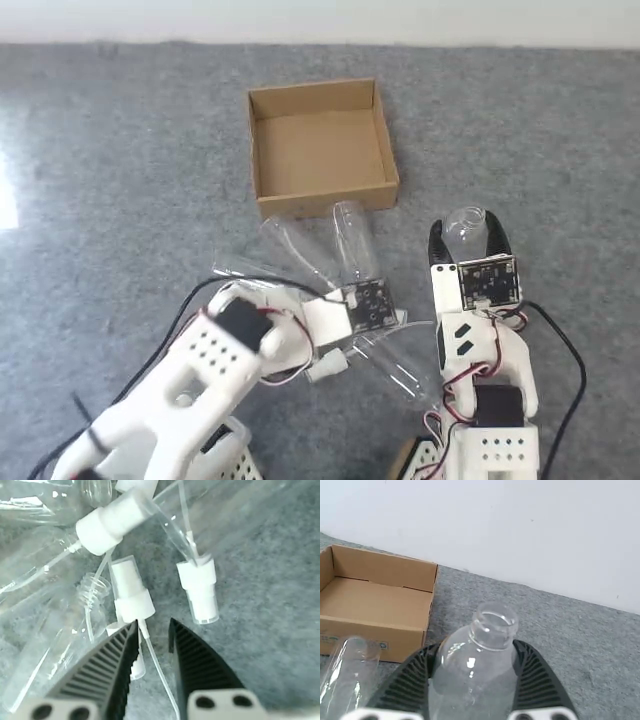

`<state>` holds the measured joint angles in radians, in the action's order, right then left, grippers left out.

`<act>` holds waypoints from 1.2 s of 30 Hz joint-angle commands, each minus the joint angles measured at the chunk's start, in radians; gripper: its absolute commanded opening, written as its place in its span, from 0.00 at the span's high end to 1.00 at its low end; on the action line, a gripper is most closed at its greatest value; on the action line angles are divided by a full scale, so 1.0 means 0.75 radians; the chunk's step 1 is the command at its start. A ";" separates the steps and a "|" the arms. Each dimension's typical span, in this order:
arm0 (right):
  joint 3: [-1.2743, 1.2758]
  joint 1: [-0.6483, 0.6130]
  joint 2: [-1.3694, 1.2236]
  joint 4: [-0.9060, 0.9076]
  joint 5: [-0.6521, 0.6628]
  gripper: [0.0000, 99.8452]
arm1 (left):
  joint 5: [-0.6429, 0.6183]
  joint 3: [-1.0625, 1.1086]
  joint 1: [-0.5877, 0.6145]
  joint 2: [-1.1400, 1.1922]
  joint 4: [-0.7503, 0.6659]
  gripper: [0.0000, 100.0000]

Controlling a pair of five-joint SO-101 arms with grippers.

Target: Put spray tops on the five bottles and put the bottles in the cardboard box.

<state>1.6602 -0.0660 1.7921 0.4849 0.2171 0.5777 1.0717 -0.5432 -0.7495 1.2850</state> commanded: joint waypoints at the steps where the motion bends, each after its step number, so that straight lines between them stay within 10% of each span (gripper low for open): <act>1: 0.029 0.005 0.017 -0.021 0.016 0.99 | -0.080 -0.189 0.002 0.297 0.008 0.91; 20: 0.029 0.005 0.015 -0.021 0.016 0.99 | -0.295 -0.441 0.002 0.808 -0.151 0.87; 36: 0.029 0.003 0.017 -0.021 0.016 0.99 | -0.129 -0.537 0.211 1.099 -0.166 0.87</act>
<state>1.6602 -0.0660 1.7921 0.4849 0.2171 0.4381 0.7066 -0.4066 0.0422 1.1699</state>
